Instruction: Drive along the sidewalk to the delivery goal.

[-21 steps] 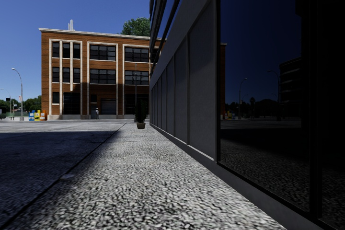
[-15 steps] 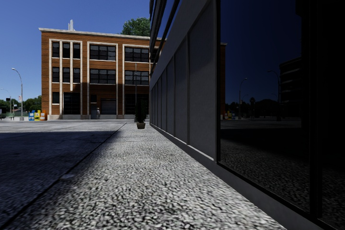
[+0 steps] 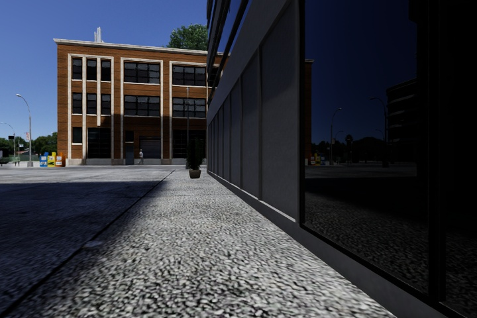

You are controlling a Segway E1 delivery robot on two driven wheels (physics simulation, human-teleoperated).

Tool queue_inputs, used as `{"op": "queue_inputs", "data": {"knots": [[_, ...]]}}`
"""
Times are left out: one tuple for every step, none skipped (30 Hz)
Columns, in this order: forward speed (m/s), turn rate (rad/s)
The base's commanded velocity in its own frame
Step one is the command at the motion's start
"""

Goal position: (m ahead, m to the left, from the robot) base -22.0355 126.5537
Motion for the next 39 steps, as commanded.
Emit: {"op": "queue_inputs", "data": {"knots": [[0.00,0.00],[0.00,0.00],[0.00,0.00],[0.00,0.00],[0.00,0.00],[0.00,0.00],[0.00,0.00],[0.00,0.00],[0.00,0.00],[0.00,0.00],[0.00,0.00],[0.13,0.05],[0.19,0.14],[0.19,0.14],[0.21,0.17],[0.26,0.17],[0.53,0.17],[0.53,0.17],[0.68,0.17],[0.72,0.17],[0.73,0.17],[0.73,0.17],[0.73,0.21],[0.73,0.24],[0.73,0.27],[0.73,0.27],[0.73,0.35],[0.73,0.38],[0.73,0.38],[0.73,0.38],[0.73,0.38],[0.73,0.38],[0.73,0.38],[0.73,0.42],[0.73,0.45],[0.73,0.46],[0.73,0.46],[0.73,0.46],[0.73,0.46]]}}
